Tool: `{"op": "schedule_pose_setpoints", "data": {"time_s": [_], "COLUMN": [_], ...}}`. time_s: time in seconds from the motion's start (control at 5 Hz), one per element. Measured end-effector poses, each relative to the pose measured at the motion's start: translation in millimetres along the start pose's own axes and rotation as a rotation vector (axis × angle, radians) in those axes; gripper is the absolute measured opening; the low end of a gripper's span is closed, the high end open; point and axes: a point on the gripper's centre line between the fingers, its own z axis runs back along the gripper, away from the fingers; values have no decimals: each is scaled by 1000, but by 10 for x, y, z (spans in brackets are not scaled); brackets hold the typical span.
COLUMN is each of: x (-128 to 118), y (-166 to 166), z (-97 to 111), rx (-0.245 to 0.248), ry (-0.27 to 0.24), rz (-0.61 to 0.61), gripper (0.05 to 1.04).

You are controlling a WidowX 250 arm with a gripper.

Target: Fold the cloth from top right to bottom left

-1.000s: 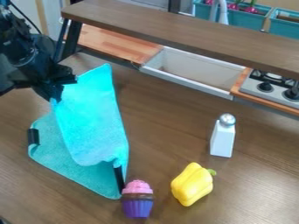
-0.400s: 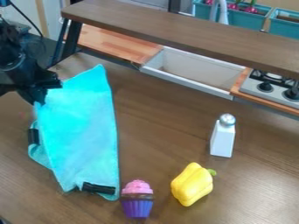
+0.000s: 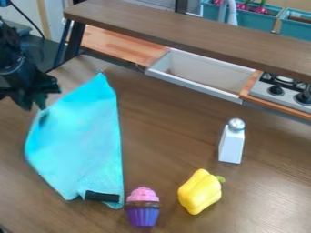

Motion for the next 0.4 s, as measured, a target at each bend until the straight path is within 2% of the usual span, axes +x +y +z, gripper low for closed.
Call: {"op": "schedule_pose_setpoints", "data": {"time_s": [0.2,0.4], "x": [-23,-18], "y": [51,-80], "z": [-17,-14], "rx": [49,96], "ry": [41,56], "rz": [-25,-153], "gripper": [761,993]}}
